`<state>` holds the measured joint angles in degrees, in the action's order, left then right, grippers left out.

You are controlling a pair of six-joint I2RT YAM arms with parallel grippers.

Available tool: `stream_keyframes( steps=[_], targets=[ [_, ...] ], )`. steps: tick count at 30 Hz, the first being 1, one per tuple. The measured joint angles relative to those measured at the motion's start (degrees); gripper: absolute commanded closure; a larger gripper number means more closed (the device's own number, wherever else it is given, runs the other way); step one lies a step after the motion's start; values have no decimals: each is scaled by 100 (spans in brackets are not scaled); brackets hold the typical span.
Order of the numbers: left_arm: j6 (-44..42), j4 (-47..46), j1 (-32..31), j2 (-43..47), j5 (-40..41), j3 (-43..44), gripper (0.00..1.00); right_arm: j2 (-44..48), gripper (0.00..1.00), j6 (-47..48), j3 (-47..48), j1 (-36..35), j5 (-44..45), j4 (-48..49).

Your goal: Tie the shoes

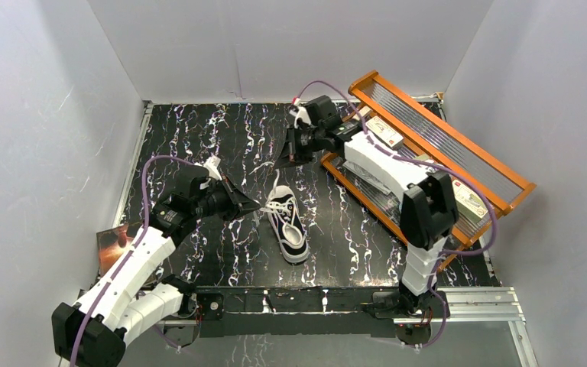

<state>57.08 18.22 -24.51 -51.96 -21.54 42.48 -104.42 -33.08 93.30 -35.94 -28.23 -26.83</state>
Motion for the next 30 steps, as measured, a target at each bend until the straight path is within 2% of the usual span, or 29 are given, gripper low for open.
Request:
stream_keyframes(
  steps=[6, 16, 23, 30],
  targets=[
    [-164, 26, 0, 11, -186, -2, 100, -601, 100, -127, 66, -264, -341, 9],
    [-542, 269, 0, -26, -339, 157, 100, -542, 100, -264, 66, -339, -645, 155],
    [-785, -70, 0, -439, -380, 326, 100, 39, 100, -535, 280, -37, -649, -37],
    [-999, -1088, 0, -791, -254, 214, 100, 911, 100, -807, 326, 584, -708, -179]
  ],
)
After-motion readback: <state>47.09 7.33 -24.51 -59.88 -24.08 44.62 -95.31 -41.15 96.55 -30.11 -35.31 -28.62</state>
